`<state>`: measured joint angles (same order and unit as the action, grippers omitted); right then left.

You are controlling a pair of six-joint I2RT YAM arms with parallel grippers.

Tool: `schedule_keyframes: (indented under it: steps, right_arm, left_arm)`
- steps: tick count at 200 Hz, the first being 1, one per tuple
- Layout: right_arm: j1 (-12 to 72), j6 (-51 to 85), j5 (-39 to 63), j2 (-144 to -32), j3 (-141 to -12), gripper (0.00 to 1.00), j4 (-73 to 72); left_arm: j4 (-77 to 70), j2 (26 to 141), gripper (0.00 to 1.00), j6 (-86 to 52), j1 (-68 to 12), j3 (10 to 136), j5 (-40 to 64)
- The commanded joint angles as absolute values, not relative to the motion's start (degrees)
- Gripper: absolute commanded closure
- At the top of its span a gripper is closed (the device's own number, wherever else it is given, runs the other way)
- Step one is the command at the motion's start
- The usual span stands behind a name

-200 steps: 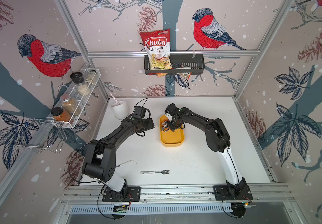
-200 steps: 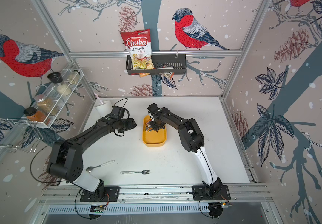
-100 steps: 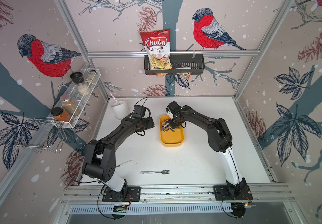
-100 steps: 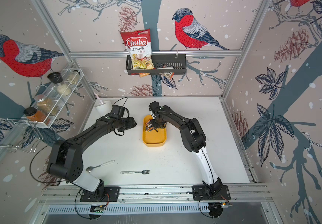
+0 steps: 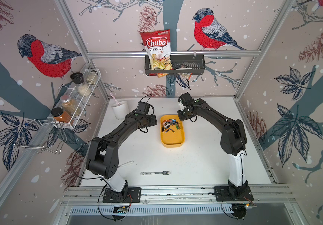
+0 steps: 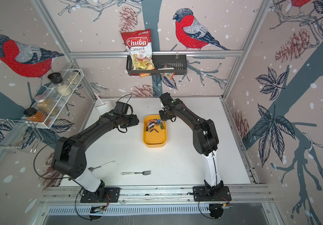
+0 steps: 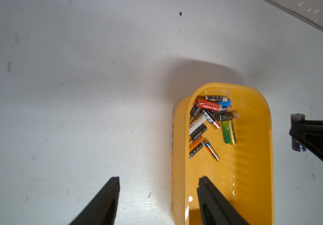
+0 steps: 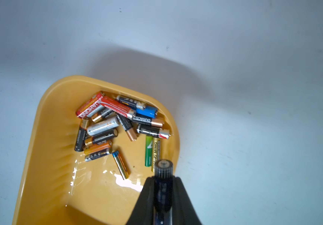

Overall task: Take the batteries out of the storage box
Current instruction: Pick up the battery from the storage box, then place the battery at the center of the board.

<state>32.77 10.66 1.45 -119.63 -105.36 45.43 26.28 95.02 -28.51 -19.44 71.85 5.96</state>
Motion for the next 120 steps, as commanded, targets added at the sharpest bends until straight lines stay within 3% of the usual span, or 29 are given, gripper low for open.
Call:
schedule_keyframes:
  steps: [1,58,120]
  right_arm:
    - [31.0,13.2,-0.1,-116.4,-100.9,0.82,45.4]
    - [28.2,16.0,-1.4,-112.7,-86.1,0.81,39.4]
    - [27.9,17.4,-1.0,-114.3,-81.7,0.81,35.9]
  left_arm:
    - [27.2,96.4,0.33,-27.4,-20.4,74.4,5.7]
    - [28.7,101.1,0.33,-26.6,-23.2,79.8,5.1]
    - [29.3,103.3,0.33,-26.9,-25.1,81.6,4.9]
